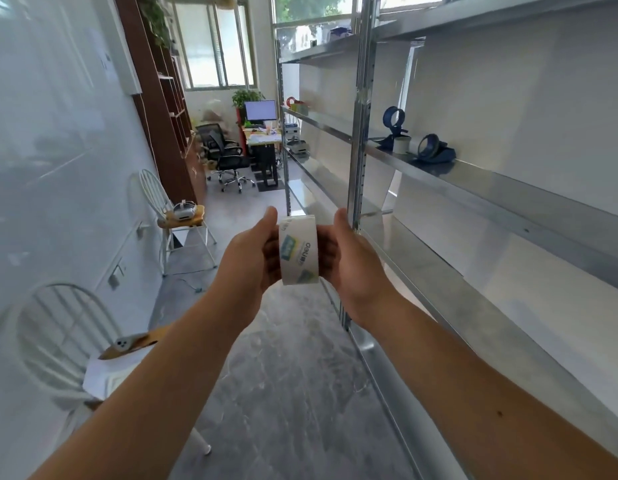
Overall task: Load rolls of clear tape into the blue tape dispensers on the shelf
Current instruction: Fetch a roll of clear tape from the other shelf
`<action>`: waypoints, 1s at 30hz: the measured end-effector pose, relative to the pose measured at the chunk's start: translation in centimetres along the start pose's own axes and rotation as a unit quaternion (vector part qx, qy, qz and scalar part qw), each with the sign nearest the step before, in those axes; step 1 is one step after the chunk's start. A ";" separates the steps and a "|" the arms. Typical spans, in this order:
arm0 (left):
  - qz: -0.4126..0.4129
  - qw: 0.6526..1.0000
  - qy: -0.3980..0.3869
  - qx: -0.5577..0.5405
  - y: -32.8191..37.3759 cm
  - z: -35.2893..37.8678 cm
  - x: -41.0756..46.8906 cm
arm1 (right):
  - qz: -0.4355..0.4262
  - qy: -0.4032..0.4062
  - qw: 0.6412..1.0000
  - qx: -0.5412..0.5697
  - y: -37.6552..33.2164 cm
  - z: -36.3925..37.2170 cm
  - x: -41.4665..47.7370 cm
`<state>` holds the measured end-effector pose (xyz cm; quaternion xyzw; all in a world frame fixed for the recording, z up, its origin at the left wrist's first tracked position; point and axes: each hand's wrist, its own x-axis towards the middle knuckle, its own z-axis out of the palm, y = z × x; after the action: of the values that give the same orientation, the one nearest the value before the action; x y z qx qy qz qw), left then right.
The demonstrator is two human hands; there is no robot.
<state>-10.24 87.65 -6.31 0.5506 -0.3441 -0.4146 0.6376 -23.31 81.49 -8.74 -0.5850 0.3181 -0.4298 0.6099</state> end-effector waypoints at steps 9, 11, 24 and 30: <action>-0.004 0.998 0.057 -0.003 -1.3 0.3 12.6 | 0.000 -0.029 1.000 -0.013 3.3 -0.6 13.6; -0.006 0.998 0.067 -0.004 -1.1 0.9 16.3 | 0.004 -0.038 0.999 -0.011 3.7 -1.1 17.7; -0.001 0.989 0.140 -0.042 -0.2 1.2 35.6 | 0.037 -0.102 0.994 -0.010 5.0 -1.7 39.9; 0.006 0.986 0.158 -0.053 -0.6 -1.4 44.1 | 0.049 -0.113 0.992 -0.013 6.5 0.6 48.3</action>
<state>9.43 48.15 -7.92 0.5725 -0.2199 -0.3359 0.7149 -1.15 38.10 -9.57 -0.6214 0.2811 -0.3266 0.6544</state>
